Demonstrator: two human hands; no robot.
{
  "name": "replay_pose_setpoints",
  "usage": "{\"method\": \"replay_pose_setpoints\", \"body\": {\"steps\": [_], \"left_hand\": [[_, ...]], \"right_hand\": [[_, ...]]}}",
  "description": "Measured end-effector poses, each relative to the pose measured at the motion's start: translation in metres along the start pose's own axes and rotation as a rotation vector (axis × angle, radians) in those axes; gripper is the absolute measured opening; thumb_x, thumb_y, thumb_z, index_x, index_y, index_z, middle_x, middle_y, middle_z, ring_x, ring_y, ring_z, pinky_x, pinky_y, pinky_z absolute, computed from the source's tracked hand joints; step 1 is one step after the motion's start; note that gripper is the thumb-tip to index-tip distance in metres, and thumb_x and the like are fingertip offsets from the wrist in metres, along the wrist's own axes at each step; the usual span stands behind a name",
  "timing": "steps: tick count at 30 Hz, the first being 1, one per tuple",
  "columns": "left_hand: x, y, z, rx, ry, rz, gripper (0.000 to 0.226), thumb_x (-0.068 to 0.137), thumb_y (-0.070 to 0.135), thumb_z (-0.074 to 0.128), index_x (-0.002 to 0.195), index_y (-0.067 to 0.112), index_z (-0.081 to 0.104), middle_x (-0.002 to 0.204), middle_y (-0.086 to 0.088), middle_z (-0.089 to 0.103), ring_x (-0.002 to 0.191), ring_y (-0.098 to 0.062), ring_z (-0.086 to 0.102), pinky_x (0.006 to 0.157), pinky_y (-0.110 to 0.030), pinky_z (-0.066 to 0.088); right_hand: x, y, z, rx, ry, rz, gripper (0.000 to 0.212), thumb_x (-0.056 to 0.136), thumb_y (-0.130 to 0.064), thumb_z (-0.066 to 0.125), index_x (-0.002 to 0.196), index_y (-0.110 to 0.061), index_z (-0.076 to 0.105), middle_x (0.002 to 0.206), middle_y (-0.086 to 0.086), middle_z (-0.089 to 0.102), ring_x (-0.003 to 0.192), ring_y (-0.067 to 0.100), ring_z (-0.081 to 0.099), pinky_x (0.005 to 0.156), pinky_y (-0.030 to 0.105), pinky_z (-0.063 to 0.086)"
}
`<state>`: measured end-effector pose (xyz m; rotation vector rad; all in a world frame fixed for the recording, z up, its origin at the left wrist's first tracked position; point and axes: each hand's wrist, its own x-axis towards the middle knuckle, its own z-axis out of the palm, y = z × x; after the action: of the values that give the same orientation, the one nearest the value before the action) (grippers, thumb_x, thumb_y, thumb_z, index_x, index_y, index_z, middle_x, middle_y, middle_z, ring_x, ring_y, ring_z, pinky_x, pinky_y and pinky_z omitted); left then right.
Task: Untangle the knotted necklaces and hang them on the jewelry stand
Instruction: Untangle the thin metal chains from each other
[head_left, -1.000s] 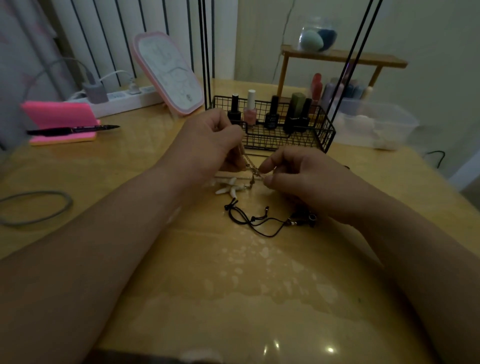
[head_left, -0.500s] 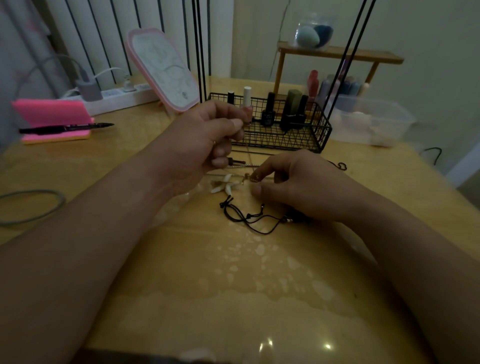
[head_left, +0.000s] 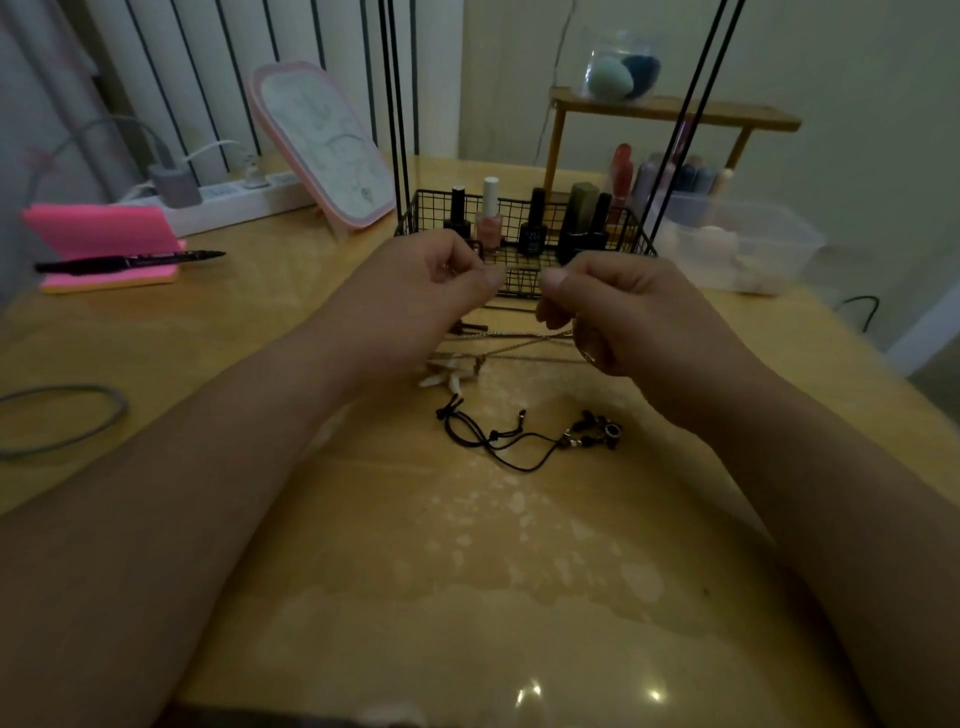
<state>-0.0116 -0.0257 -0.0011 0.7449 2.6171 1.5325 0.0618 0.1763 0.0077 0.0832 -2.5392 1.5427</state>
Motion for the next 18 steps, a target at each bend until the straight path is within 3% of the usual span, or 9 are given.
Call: {"method": "replay_pose_setpoints", "body": {"steps": [2, 5, 8, 10, 12, 15, 18], "left_hand": [[-0.001, 0.002, 0.002, -0.089, -0.007, -0.026, 0.032, 0.102, 0.051, 0.056, 0.099, 0.023, 0.071, 0.067, 0.015, 0.063, 0.058, -0.002, 0.054, 0.065, -0.033, 0.045], [-0.004, 0.006, 0.004, -0.13, -0.079, -0.044, 0.047, 0.105, 0.06, 0.041, 0.108, 0.028, 0.075, 0.093, 0.007, 0.077, 0.079, -0.017, 0.064, 0.073, -0.038, 0.046], [-0.008, 0.012, 0.005, -0.13, -0.193, -0.096, 0.063, 0.105, 0.065, 0.028, 0.108, 0.026, 0.077, 0.094, 0.004, 0.08, 0.09, -0.015, 0.071, 0.078, -0.037, 0.041], [-0.01, 0.015, 0.006, -0.117, -0.253, -0.107, 0.071, 0.104, 0.068, 0.023, 0.099, 0.025, 0.079, 0.081, 0.001, 0.078, 0.077, -0.009, 0.07, 0.077, -0.038, 0.04], [-0.009, 0.013, 0.005, -0.163, -0.263, -0.1, 0.074, 0.104, 0.068, 0.026, 0.087, 0.019, 0.079, 0.064, -0.005, 0.067, 0.066, -0.015, 0.066, 0.067, -0.035, 0.043], [-0.006, 0.009, 0.001, -0.269, -0.203, -0.071, 0.064, 0.108, 0.053, 0.04, 0.081, 0.003, 0.07, 0.061, -0.015, 0.05, 0.051, -0.014, 0.055, 0.053, -0.024, 0.045], [-0.002, 0.004, 0.0, -0.343, -0.143, -0.078, 0.05, 0.107, 0.046, 0.05, 0.079, 0.007, 0.065, 0.058, -0.006, 0.047, 0.051, -0.016, 0.047, 0.066, -0.033, 0.049]], "right_hand": [[-0.001, -0.004, -0.003, 0.163, -0.047, 0.019, 0.032, 0.107, -0.035, 0.052, 0.091, -0.013, 0.07, 0.077, -0.003, 0.068, 0.057, 0.009, 0.048, 0.051, 0.02, 0.038], [-0.001, -0.008, -0.005, 0.336, -0.133, 0.032, 0.037, 0.109, -0.038, 0.044, 0.092, -0.015, 0.068, 0.076, 0.003, 0.064, 0.058, 0.013, 0.046, 0.051, 0.023, 0.035], [-0.001, -0.009, -0.005, 0.46, -0.187, 0.011, 0.038, 0.11, -0.038, 0.041, 0.092, -0.017, 0.067, 0.076, 0.001, 0.059, 0.06, 0.013, 0.045, 0.055, 0.026, 0.034], [-0.001, -0.009, -0.003, 0.523, -0.212, 0.003, 0.037, 0.109, -0.036, 0.04, 0.092, -0.017, 0.067, 0.076, 0.0, 0.059, 0.064, 0.013, 0.048, 0.06, 0.027, 0.038], [-0.001, -0.01, -0.003, 0.603, -0.216, -0.001, 0.038, 0.11, -0.035, 0.039, 0.091, -0.018, 0.068, 0.078, -0.001, 0.061, 0.069, 0.012, 0.052, 0.067, 0.027, 0.042], [0.001, -0.009, -0.008, 0.693, -0.142, -0.025, 0.038, 0.111, -0.031, 0.042, 0.087, -0.021, 0.07, 0.082, -0.003, 0.064, 0.079, 0.011, 0.057, 0.079, 0.03, 0.044], [0.003, -0.005, -0.011, 0.63, -0.041, -0.047, 0.033, 0.109, -0.03, 0.046, 0.084, -0.023, 0.068, 0.091, -0.004, 0.068, 0.094, 0.014, 0.065, 0.092, 0.036, 0.039]]}}
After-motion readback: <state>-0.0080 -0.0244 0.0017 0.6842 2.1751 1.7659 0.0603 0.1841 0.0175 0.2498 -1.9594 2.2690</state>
